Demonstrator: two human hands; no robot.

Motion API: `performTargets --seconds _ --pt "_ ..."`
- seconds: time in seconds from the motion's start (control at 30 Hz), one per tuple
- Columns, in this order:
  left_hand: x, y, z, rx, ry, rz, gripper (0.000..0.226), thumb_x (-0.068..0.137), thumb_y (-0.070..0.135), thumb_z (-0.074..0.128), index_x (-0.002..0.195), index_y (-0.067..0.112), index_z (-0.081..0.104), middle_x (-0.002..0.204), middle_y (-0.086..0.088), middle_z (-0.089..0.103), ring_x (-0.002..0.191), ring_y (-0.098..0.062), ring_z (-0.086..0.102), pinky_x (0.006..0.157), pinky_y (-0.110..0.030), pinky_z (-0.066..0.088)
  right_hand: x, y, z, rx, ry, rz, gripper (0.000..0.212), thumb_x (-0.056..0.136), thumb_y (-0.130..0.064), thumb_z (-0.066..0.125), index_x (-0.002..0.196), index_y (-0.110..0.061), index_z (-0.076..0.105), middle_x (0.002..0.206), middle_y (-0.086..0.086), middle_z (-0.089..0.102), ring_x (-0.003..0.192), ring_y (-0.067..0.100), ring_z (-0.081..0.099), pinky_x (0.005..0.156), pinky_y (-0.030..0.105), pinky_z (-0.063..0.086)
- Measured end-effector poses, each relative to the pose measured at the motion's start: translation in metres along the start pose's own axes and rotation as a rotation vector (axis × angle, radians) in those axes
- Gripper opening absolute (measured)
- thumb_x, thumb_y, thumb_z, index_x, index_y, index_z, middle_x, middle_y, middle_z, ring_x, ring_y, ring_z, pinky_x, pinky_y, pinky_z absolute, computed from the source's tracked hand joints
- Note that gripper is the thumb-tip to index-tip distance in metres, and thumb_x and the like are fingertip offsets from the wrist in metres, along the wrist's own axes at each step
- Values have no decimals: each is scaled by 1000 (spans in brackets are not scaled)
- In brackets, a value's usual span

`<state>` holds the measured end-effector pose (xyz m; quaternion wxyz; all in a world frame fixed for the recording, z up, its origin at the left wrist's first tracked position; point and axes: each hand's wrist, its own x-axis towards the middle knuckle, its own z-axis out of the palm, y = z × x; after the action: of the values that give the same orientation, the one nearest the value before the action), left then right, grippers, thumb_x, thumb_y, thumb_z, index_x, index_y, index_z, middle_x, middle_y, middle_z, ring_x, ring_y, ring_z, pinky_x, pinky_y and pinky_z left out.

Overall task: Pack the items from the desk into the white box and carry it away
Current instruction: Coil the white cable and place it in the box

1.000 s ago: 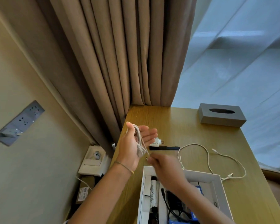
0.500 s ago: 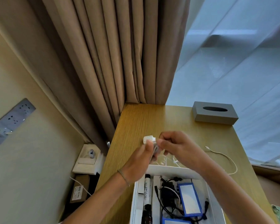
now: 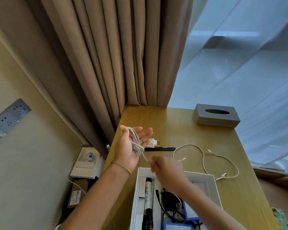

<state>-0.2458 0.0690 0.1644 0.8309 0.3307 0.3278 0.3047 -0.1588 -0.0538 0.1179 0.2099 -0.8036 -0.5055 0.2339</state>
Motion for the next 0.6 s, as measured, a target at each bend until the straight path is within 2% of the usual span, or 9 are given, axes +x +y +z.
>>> performTargets --seconds 0.07,0.13,0.23,0.33,0.4,0.43,0.47,0.53,0.6 --pt "7 4 2 8 47 25 58 101 59 26 85 13 57 96 -16 75 87 -28 73 81 -42 55 -14 -11 10 24 -92 -71 31 107 -31 39 81 -28 54 65 -10 53 55 0 48 55 18 40" --pt "10 1 3 196 118 72 53 100 61 28 78 19 52 76 -4 67 63 -15 62 61 -30 49 -22 -21 4 77 -123 -135 30 106 -27 41 81 -25 56 64 -11 52 53 3 48 55 21 41" --pt "7 -10 -2 476 111 164 51 97 62 28 77 19 48 66 2 49 59 -10 42 56 -23 36 -29 -35 -25 152 -176 -217 31 105 -34 45 81 -21 60 65 -5 58 52 4 48 52 21 43" --pt "-6 -19 -4 573 -79 157 63 86 71 20 74 16 46 63 -2 41 56 -13 34 54 -25 31 -25 -37 -63 350 -173 -239 22 101 -25 53 81 -26 63 64 -10 58 54 6 51 54 22 45" --pt "-16 -21 -5 602 -244 34 74 80 79 9 70 17 48 59 0 43 50 -10 34 48 -21 30 -15 -31 -84 464 -113 -217 18 97 -20 56 82 -21 67 72 4 65 66 33 58 63 45 51" --pt "-21 -21 -5 632 -335 -29 80 77 83 5 72 16 48 60 0 45 48 -9 34 44 -19 29 -9 -27 -92 473 -72 -215 17 95 -19 59 82 -19 68 72 9 66 67 38 57 65 51 51" --pt "-25 -21 -7 679 -433 -68 83 74 86 7 75 14 48 63 -1 46 48 -8 32 43 -18 27 -2 -22 -97 452 -35 -224 15 95 -20 63 81 -18 69 67 3 64 62 33 55 63 49 50" --pt "-30 -20 -6 824 -624 -93 81 73 90 28 82 11 46 66 -6 42 51 -10 29 44 -19 25 9 -12 -98 402 21 -238 13 92 -25 70 81 -20 69 57 -10 57 52 10 48 57 32 45" --pt "-32 -21 -3 908 -688 -74 70 82 79 46 80 9 49 68 -14 39 50 -12 27 44 -22 25 16 -5 -94 401 66 -223 13 90 -29 73 82 -20 68 56 -9 57 53 6 48 56 26 42"
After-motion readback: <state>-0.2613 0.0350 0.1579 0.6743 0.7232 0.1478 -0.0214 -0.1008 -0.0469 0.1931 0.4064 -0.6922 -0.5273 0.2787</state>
